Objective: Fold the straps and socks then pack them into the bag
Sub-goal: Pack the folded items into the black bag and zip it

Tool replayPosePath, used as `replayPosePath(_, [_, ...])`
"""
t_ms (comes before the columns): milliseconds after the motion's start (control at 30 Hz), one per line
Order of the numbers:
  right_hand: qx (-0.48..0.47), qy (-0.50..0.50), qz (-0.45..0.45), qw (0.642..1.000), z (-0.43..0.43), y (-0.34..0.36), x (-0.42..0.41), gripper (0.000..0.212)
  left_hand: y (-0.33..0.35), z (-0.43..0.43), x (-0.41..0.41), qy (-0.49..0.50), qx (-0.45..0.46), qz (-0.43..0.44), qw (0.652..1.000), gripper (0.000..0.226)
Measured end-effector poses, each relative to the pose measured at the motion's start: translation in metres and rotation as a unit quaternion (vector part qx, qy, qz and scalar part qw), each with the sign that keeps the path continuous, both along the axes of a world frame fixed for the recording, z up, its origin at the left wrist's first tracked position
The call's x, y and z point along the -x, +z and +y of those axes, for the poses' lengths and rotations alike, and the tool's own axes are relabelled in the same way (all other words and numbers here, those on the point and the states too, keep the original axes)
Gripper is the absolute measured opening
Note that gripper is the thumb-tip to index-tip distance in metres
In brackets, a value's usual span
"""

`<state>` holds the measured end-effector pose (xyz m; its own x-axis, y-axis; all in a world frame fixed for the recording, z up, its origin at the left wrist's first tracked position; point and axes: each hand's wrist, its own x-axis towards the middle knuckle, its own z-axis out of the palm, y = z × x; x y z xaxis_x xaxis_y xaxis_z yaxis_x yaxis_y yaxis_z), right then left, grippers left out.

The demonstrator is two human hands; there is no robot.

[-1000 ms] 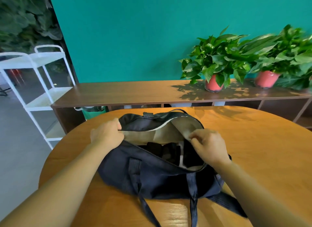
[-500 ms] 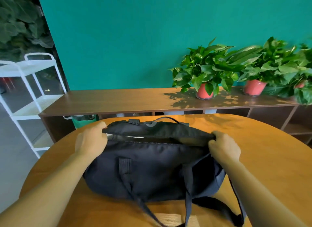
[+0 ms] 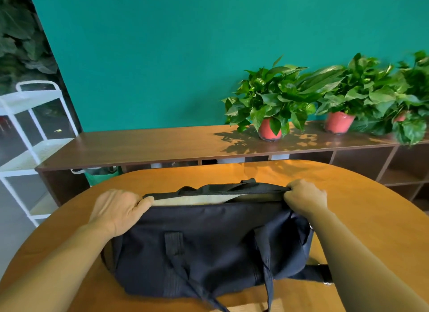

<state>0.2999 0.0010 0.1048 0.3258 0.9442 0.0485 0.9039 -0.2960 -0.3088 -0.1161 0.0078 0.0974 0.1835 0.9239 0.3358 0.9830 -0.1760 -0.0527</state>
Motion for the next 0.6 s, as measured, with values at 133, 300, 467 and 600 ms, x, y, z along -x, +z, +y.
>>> replayPosePath(133, [0.044, 0.044, -0.043, 0.997, 0.002, 0.002, -0.005, 0.01, 0.0, 0.002, -0.004, 0.051, 0.009, 0.056, 0.997, 0.092])
replayPosePath(300, [0.03, 0.115, 0.242, 0.963, -0.01, -0.002, -0.016, 0.018, 0.007, 0.004, -0.016, 0.112, 0.076, 0.092, 0.986, 0.094])
replayPosePath(467, [0.011, 0.153, 0.443, 0.883, -0.042, -0.003, -0.024, 0.042, 0.015, 0.0, -0.027, 0.137, 0.108, 0.103, 0.979, 0.087])
replayPosePath(600, [-0.035, 0.153, 0.304, 0.94, -0.046, -0.026, -0.035, 0.018, 0.013, -0.002, -0.031, 0.158, 0.132, 0.137, 0.969, 0.085])
